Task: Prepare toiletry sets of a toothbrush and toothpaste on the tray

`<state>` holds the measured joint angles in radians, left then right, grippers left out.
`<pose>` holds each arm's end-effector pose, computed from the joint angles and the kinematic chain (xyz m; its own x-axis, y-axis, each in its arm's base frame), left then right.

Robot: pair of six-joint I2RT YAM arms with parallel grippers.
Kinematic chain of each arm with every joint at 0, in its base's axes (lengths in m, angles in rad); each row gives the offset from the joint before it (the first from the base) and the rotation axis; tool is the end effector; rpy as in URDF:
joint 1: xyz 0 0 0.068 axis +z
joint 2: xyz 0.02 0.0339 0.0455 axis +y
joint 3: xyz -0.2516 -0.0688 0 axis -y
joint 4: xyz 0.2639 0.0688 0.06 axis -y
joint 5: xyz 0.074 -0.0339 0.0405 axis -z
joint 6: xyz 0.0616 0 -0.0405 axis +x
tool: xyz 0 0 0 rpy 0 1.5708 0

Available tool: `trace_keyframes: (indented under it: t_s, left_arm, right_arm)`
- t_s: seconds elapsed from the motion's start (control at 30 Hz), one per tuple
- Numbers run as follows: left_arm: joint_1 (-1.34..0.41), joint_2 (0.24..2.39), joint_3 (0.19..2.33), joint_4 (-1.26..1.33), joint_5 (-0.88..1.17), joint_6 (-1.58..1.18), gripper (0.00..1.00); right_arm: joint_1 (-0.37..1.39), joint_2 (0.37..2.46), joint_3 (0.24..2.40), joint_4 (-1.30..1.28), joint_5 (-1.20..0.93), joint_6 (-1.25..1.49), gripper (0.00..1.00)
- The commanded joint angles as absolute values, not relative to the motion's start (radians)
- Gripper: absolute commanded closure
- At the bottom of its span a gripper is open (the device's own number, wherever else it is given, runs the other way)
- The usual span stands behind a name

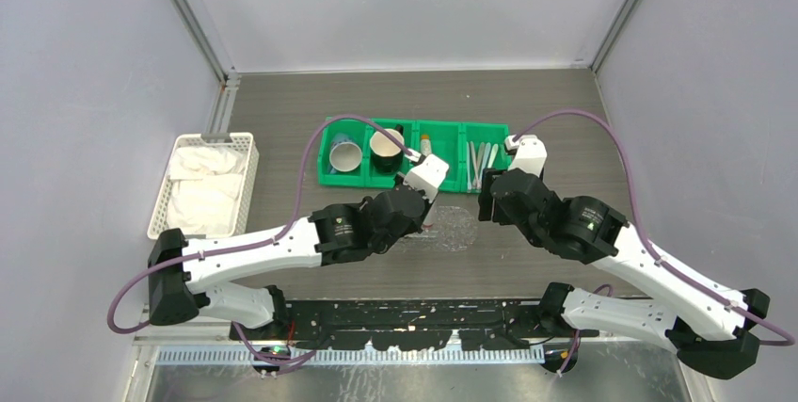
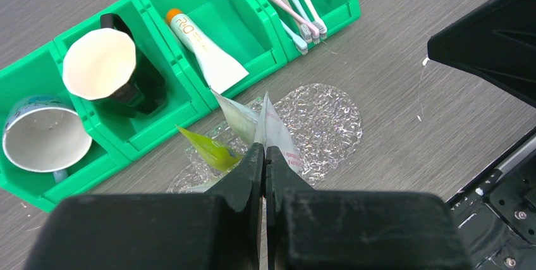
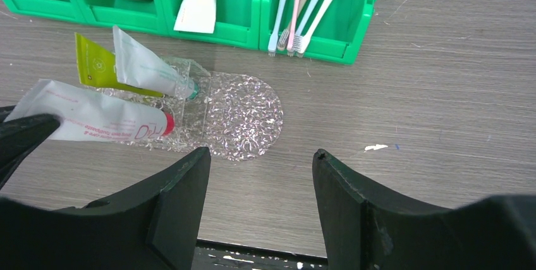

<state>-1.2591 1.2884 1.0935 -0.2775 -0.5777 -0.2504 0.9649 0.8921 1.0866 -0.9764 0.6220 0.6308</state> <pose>0.1339 -0.3059 0.3057 -0.2958 0.2412 -0.9243 0.5934 0.8046 0.0201 0.1419 0.1418 0.3318 -0.5792 0.0057 -0.8152 -0.1127 0.9898 0.0870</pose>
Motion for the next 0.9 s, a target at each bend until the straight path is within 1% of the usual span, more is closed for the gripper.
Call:
trace_keyframes:
  t_s: [0.0, 0.33, 0.87]
  left_arm:
    - [-1.255, 1.280, 1.132, -0.239, -0.629, -0.235, 0.99]
    - [-1.255, 1.289, 1.154, -0.272, -0.652, -0.231, 0.99]
    - [-1.255, 1.330, 1.119, -0.221, -0.634, -0.251, 0.99]
  right_arm:
    - [0.959, 0.882, 1.079, -0.932, 0.623, 0.625, 0.34]
    - [0.954, 0.881, 1.069, -0.919, 0.609, 0.623, 0.34]
    - [0.942, 0.876, 1.051, -0.910, 0.601, 0.611, 0.35]
